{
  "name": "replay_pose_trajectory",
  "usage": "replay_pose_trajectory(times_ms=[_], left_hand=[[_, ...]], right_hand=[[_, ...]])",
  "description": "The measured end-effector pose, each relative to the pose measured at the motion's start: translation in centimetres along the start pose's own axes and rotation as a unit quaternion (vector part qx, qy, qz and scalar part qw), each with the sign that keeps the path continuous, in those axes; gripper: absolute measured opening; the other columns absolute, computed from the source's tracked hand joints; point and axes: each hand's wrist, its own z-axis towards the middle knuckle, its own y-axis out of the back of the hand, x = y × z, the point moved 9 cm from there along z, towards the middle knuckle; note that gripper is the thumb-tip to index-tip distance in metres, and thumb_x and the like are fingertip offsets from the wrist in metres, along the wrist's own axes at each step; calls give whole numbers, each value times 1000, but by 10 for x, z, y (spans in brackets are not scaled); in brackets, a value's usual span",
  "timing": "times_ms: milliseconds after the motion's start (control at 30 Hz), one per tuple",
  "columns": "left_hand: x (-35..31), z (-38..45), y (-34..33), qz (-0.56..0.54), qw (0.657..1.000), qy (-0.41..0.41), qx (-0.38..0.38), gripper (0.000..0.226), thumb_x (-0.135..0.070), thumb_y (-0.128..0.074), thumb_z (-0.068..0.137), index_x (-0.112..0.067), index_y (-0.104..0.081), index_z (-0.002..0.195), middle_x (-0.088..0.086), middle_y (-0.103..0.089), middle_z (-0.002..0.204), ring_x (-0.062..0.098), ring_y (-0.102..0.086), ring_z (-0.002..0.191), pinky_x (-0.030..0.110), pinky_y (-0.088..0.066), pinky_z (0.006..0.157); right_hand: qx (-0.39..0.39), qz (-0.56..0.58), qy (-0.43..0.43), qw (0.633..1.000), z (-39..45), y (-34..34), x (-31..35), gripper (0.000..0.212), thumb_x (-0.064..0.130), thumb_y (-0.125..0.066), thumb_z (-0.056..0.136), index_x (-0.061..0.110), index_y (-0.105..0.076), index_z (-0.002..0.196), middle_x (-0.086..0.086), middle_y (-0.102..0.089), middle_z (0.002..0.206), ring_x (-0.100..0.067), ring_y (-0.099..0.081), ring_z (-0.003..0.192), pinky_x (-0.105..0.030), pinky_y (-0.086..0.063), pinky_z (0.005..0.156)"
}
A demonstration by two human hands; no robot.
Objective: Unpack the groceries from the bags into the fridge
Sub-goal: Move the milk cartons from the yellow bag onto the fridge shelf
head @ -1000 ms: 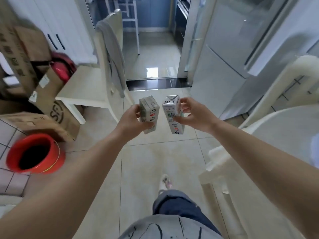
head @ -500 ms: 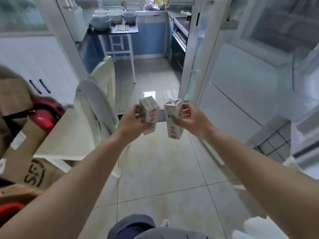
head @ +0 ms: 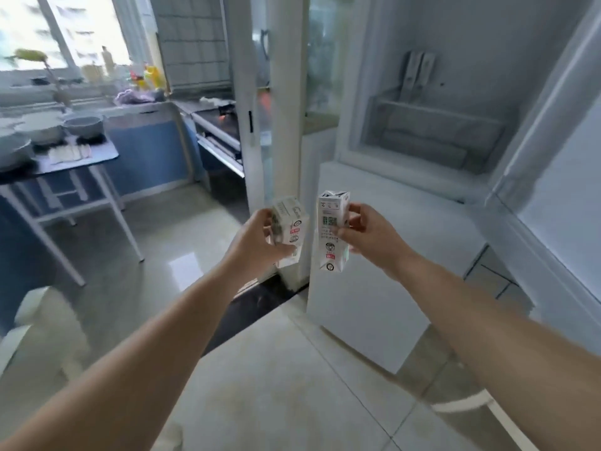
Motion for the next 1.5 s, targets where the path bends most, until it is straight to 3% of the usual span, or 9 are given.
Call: replay_pose_trajectory(times_ms=[133,333,533,733,900,1000,1267,1367,1500], left_hand=[[-33,86,-29,13,996,-61,70,60,-7,-81,66,-21,-50,116,-4,-61,109,18,-59,108,45,-51,94],[-95,204,-86,8,979,-156,128,64,-9,-82,66,-17,-50,121,-1,-62,115,17,-60,110,46,-51,94],[-168,308,-138,16,969,-200,145,61,-7,-79,71,-13,-49,123,-1,-61,118,13,-59,108,31,-49,92],[-216,406,-184,10,966,-209,150,62,-9,-78,72,-14,-47,126,-3,-62,116,14,-60,107,37,-50,95],[-251,466,-223,-2,954,-235,185,56,-5,-75,74,-18,-47,121,-8,-62,106,15,-61,106,42,-52,93],[-270,498,-246,-21,947,-243,210,66,-5,-75,75,-16,-42,131,-7,-62,112,15,-59,109,42,-50,96],[-307,560,-309,-49,918,-274,282,72,-6,-73,78,-17,-37,139,-2,-60,126,14,-54,119,37,-45,101],[-312,573,-331,-33,908,-287,302,69,-6,-71,80,-16,-37,139,-4,-57,127,9,-52,117,26,-42,96],[-306,590,-354,-26,907,-273,319,64,-4,-69,80,-15,-41,137,-2,-59,127,9,-53,118,26,-43,94]], right_hand=[[-76,1,-7,997,48,50,6,38,25,-68,84,22,-52,118,-5,-66,104,-22,-65,99,-45,-53,89],[-183,49,-5,982,129,135,7,31,22,-68,85,25,-53,112,-1,-64,98,-21,-65,97,-41,-55,84],[-255,79,12,964,221,223,8,34,24,-67,85,25,-52,116,-3,-64,108,-20,-64,99,-48,-54,87],[-265,72,22,961,308,294,10,33,27,-64,87,38,-49,114,6,-64,106,-15,-63,101,-44,-53,90],[-262,60,26,963,355,340,3,46,18,-65,86,23,-49,129,1,-66,111,-15,-66,98,-37,-54,86],[-286,57,27,956,376,369,-2,52,20,-67,85,25,-48,133,1,-66,114,-14,-65,100,-36,-54,84],[-335,98,18,937,415,437,-24,49,10,-66,84,22,-46,127,-3,-64,120,-23,-61,109,-52,-45,99],[-324,119,10,938,428,452,-40,58,9,-69,79,14,-45,131,-5,-62,124,-25,-60,113,-54,-42,102],[-304,152,0,941,448,464,-65,61,3,-66,79,8,-41,135,-11,-59,128,-28,-58,117,-52,-43,101]])
